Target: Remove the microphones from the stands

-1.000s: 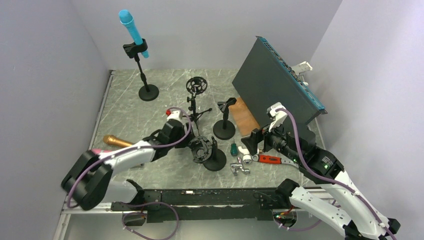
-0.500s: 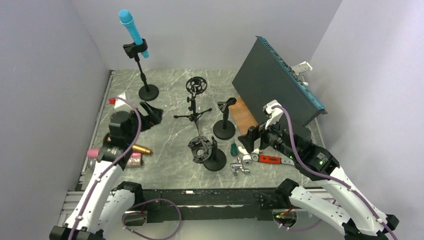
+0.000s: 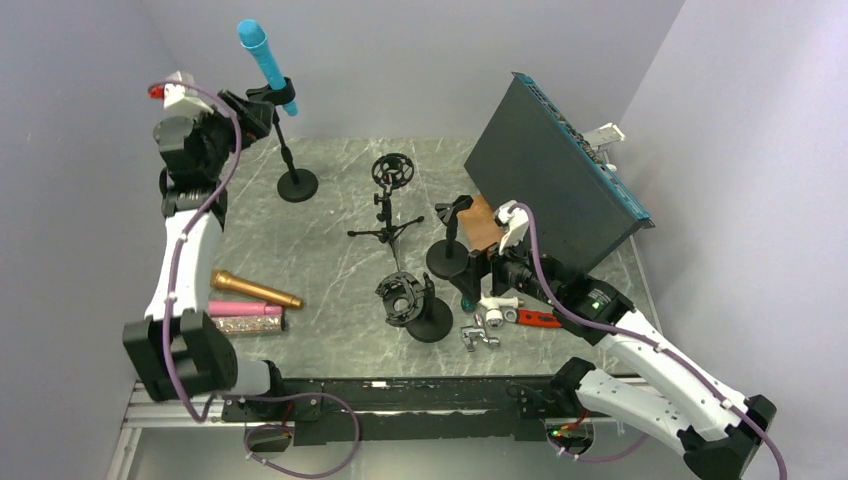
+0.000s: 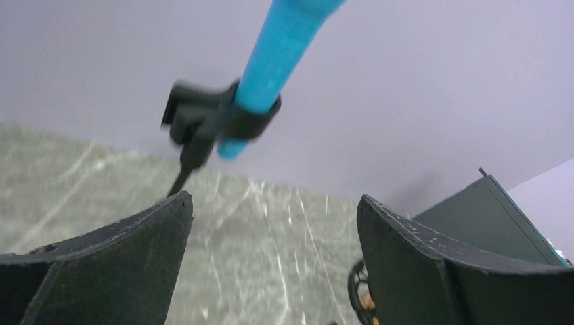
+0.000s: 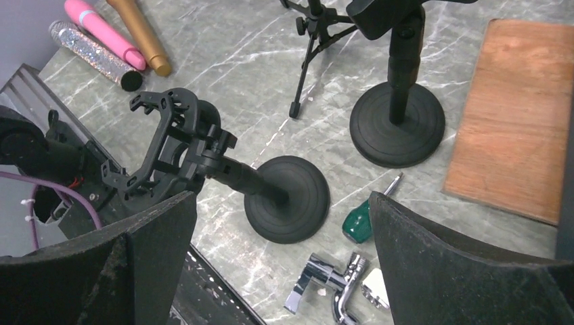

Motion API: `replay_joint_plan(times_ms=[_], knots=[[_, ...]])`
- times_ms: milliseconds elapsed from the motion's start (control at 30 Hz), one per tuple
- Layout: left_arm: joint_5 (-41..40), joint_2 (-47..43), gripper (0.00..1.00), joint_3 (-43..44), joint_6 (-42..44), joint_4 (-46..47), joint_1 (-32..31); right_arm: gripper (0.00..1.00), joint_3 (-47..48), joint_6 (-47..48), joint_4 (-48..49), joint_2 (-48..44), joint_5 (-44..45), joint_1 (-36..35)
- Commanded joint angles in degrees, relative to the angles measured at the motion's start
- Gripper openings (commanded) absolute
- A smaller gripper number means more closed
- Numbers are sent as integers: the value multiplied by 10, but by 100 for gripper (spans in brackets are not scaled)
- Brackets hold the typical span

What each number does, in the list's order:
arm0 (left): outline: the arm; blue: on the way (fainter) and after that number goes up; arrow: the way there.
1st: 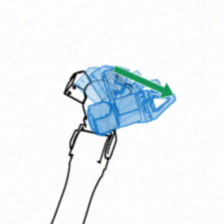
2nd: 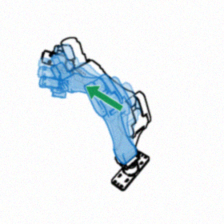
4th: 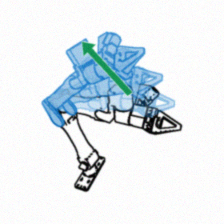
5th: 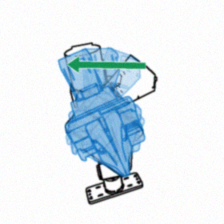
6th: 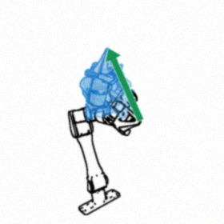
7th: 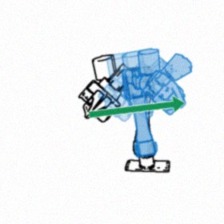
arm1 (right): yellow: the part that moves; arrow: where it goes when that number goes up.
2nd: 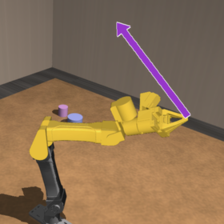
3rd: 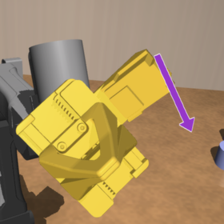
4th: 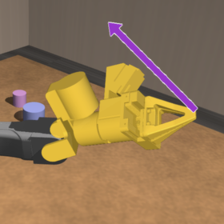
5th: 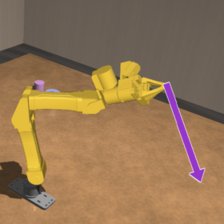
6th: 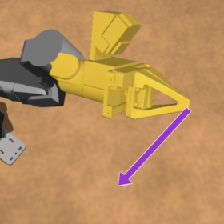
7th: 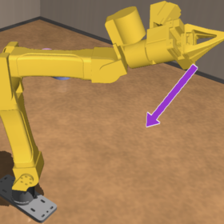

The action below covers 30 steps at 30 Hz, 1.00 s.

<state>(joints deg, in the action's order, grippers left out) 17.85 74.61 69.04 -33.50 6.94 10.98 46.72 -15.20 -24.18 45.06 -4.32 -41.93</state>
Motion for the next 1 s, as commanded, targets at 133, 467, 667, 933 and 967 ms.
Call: replay_joint_plan(times_ms=[133, 467, 667, 933, 967], knots=[[76, 183, 92, 184, 101, 176, 1, 100, -29, 13, 108, 26, 23, -2], [117, 363, 88, 355, 100, 221, 0, 100, -36, 31, 142, 58, 56, 0], [143, 415, 79, 405, 67, 251, -2, 100, -23, 32, 134, 89, 50, -1], [146, 334, 33, 350, 85, 228, -14, 100, -5, 21, 130, 98, 46, 0], [145, 313, 30, 333, 89, 222, -15, 100, -3, 18, 128, 97, 39, 0]])
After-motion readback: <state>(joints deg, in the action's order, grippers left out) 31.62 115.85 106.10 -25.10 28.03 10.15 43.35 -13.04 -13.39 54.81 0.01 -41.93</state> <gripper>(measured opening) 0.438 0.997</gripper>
